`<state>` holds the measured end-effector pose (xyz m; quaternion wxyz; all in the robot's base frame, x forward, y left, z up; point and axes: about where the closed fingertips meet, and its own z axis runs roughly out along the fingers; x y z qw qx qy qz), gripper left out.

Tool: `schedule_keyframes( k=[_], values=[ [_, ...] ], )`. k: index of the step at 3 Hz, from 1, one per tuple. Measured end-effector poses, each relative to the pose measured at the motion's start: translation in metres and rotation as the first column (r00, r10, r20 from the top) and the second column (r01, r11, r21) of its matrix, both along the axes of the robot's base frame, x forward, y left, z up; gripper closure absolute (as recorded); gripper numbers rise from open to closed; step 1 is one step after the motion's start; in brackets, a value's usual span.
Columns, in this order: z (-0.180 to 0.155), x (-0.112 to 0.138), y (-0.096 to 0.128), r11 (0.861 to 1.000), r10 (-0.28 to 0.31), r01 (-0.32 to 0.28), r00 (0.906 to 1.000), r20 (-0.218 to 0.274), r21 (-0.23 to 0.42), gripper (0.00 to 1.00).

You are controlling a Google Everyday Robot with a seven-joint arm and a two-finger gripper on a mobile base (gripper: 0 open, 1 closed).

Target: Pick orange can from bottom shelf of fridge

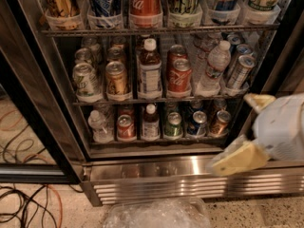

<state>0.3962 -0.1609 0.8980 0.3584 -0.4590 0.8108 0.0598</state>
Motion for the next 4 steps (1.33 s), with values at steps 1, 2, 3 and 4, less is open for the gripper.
schedule_keyframes(
  k=[1, 2, 3, 4],
  values=[
    [-0.029, -0.021, 0.024, 0.996, -0.066, 0.063, 0.9966, 0.05, 0.059, 0.0],
    [-0.071, -0.024, 0.032, 0.989, -0.119, 0.11, 0.9885, 0.094, 0.097, 0.0],
    [-0.062, -0.011, 0.029, 0.986, -0.149, 0.133, 0.9746, 0.167, 0.103, 0.0],
    [-0.062, -0.011, 0.029, 0.986, -0.149, 0.133, 0.9746, 0.167, 0.103, 0.0]
  ],
)
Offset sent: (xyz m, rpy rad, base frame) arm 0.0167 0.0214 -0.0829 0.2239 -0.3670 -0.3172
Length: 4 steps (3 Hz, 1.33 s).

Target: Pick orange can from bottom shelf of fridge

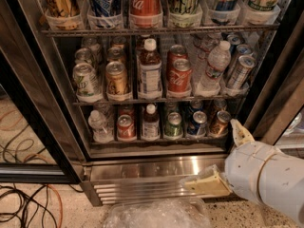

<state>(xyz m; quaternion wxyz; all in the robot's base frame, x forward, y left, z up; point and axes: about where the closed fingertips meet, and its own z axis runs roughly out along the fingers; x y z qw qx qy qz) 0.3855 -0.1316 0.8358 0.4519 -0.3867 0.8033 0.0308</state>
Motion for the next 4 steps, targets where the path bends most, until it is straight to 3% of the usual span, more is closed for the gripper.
schedule_keyframes(
  k=[2, 3, 4],
  values=[
    [-0.018, 0.013, -0.007, 0.994, -0.107, 0.105, 0.9935, 0.04, 0.042, 0.0],
    [-0.021, 0.036, -0.008, 0.976, -0.164, 0.15, 0.9835, 0.078, 0.159, 0.0],
    [-0.023, 0.057, -0.026, 0.93, -0.258, 0.215, 0.9599, 0.111, 0.297, 0.0]
  ],
)
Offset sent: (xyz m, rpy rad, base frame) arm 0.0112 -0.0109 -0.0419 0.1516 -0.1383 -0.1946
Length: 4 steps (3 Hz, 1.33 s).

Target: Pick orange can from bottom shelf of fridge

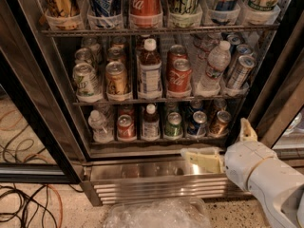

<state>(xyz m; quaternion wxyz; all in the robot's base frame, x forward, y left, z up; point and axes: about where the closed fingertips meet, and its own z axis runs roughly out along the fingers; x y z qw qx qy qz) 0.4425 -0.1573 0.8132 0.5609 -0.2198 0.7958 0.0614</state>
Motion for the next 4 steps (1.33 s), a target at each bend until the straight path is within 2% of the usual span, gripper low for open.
schedule_keyframes(
  k=[1, 2, 3, 4],
  values=[
    [-0.02, 0.001, -0.035, 0.995, -0.092, 0.094, 0.9943, 0.053, -0.024, 0.0],
    [-0.025, -0.003, -0.049, 0.991, -0.131, 0.134, 0.9882, 0.079, -0.029, 0.0],
    [-0.025, -0.003, -0.049, 0.991, -0.131, 0.134, 0.9882, 0.079, -0.029, 0.0],
    [-0.024, 0.0, -0.048, 0.989, -0.149, 0.148, 0.9845, 0.092, 0.016, 0.0]
  ],
)
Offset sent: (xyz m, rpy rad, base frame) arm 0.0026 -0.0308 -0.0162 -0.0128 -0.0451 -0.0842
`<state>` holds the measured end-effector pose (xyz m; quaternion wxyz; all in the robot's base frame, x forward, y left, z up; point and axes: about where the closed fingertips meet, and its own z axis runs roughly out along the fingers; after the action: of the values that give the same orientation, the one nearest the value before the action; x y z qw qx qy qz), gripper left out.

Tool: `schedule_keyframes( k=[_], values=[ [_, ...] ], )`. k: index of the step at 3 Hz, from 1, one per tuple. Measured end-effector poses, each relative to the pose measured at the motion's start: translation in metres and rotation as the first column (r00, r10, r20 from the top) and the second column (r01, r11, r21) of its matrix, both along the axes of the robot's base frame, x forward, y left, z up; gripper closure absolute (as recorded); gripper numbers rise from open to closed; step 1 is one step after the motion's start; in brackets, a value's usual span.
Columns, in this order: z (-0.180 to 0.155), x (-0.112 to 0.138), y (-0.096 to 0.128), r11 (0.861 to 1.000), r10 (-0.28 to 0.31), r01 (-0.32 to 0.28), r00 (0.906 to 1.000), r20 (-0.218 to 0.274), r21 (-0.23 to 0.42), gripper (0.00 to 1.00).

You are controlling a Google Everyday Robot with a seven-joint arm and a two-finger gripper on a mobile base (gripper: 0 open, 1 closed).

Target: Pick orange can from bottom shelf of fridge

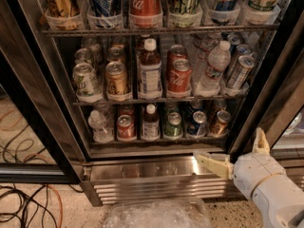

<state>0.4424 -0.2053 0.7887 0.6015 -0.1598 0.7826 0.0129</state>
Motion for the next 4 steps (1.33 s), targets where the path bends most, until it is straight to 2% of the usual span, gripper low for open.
schedule_keyframes(
  k=[1, 2, 3, 4],
  values=[
    [0.003, 0.001, 0.0, 0.999, -0.045, 0.044, 0.9975, 0.055, 0.02, 0.0],
    [0.008, 0.005, 0.042, 0.998, -0.037, 0.03, 0.9911, 0.128, 0.055, 0.0],
    [-0.017, 0.013, 0.063, 0.993, -0.062, 0.045, 0.9847, 0.163, 0.107, 0.0],
    [-0.048, 0.022, 0.074, 0.976, -0.13, 0.094, 0.975, 0.18, 0.195, 0.0]
  ],
)
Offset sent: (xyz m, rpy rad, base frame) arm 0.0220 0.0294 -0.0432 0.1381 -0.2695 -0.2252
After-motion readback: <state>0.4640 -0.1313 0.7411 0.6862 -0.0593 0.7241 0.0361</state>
